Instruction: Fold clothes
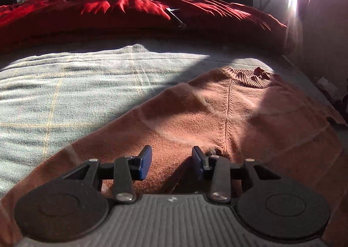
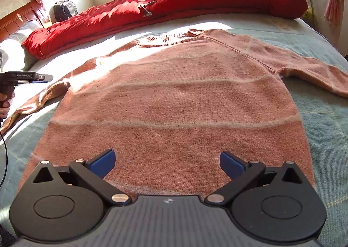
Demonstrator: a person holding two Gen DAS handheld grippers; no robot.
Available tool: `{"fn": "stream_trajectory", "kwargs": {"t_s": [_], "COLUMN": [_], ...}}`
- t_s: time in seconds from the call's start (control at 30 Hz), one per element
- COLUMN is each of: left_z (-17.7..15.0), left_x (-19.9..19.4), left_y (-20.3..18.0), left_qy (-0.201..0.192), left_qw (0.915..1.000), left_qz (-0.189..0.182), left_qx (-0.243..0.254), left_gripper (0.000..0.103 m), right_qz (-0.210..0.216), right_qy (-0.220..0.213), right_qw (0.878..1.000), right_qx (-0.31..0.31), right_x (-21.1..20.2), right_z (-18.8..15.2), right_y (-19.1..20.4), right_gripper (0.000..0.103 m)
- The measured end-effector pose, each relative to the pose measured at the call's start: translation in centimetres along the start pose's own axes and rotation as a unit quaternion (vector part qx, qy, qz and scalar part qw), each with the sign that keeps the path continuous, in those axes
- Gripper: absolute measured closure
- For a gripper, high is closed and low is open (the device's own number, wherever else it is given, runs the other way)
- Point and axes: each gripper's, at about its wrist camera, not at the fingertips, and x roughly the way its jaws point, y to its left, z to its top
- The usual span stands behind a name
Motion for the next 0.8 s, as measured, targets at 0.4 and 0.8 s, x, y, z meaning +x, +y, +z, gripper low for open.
{"fn": "stream_trajectory", "kwargs": {"t_s": [0.4,0.8], "left_z": [0.3,-2.3], "left_x": [-2.4,-1.2], "left_y": [-1.2,-0.8], "left_qy": [-0.021,-0.001], "left_qw": [0.9995,0.9957], "left_qz": [-0.011,-0.063], "left_qx": [0.020,-0.068], "left_gripper": [0.063,0.059], "right_qz": [-0.005,-0.004], "right_qy": [0.004,0.030], "right_qw": [0.999,1.000], "right_qx": [0.038,0.001], "right_x": [0.5,2.8], "right_z": [-0.7,-0.5], "right_y": [-1.6,-0.3], "right_gripper": [0.000,0.000]}}
